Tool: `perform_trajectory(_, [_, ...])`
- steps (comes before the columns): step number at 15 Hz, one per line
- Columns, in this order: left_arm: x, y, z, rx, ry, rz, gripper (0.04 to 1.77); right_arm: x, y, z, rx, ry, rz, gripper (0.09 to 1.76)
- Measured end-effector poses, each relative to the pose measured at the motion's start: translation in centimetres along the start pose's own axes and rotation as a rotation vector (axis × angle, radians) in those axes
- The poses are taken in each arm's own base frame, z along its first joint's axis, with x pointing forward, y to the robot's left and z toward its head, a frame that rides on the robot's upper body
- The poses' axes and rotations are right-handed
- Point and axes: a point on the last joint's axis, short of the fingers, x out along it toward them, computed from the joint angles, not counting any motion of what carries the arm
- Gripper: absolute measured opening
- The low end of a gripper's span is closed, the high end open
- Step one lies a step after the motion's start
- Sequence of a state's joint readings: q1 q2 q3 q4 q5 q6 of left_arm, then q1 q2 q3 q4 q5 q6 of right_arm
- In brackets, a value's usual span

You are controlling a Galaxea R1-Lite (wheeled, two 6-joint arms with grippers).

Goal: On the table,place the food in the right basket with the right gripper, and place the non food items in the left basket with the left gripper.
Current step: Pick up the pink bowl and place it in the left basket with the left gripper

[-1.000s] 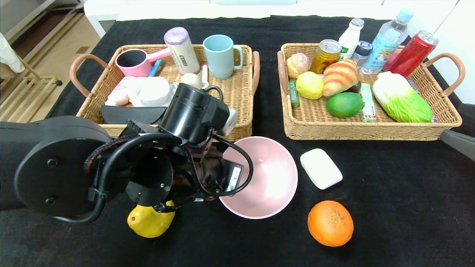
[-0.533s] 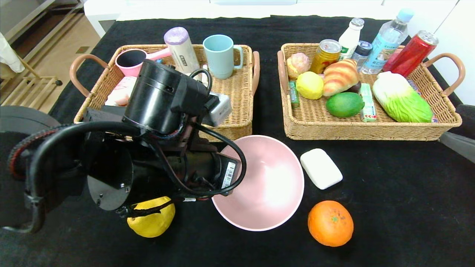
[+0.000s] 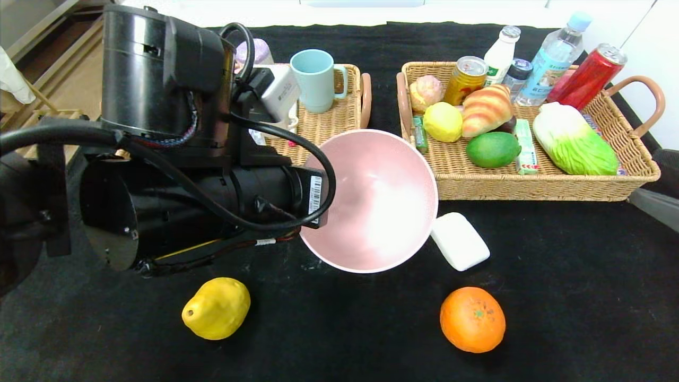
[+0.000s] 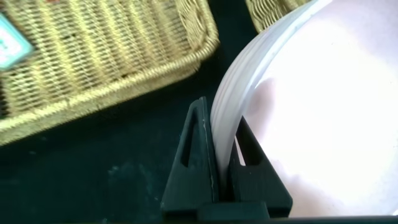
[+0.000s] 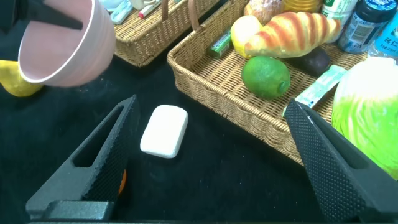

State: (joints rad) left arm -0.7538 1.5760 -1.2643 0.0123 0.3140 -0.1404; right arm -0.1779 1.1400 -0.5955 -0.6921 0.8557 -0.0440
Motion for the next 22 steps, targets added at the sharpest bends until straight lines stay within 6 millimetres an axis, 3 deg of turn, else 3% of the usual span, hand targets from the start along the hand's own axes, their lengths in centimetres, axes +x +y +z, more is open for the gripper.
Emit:
perform_trajectory(9, [-0.3, 3.4, 3.3, -0.069, -0.115, 0.107, 0.19, 0.0, 0.0, -0.1, 0.002, 0.002, 0.000, 1.71])
perform_trajectory(15, [1.3, 6.6, 5.2, -0.101, -0.162, 0.211, 0.19, 0.0, 0.0, 0.0, -0.001, -0.001, 0.000, 1.71])
perform_trajectory(22, [4.0, 7.8, 6.0, -0.114, -0.194, 0.255, 0.19, -0.1, 0.2, 0.0, -0.005, -0.003, -0.001, 1.71])
